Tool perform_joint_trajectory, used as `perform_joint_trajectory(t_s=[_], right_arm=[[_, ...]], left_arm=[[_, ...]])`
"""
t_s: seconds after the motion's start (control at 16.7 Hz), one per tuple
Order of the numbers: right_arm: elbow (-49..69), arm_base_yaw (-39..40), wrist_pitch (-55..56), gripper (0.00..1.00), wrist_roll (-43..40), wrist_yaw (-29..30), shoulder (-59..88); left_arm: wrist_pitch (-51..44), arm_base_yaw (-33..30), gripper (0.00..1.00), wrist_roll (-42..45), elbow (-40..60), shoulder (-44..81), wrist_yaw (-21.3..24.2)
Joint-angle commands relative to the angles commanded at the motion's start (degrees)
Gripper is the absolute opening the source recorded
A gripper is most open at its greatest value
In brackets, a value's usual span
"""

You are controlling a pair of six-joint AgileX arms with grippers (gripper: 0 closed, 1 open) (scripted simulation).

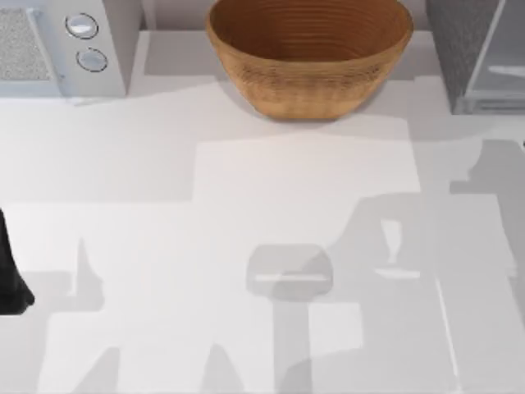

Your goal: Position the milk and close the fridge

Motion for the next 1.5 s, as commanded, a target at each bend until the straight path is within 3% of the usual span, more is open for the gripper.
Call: perform_joint_trajectory(t_s=[0.42, 1.26, 1.5], right_arm=[[3.9, -1.8, 0.2, 0.0, -0.1, -0.8, 3.9], [42.9, -9.6, -4.1, 0.0, -0.5, -11.6, 39.3], [49.2, -12.5, -5.9, 0.0, -0.6, -13.6, 45.3]], left_arm=[[0.0, 0.0, 1.0, 0.0, 0.0, 0.0, 0.0], [0.0, 0.0, 1.0, 0.0, 0.0, 0.0, 0.0], [0.0, 0.0, 1.0, 0.0, 0.0, 0.0, 0.0]])
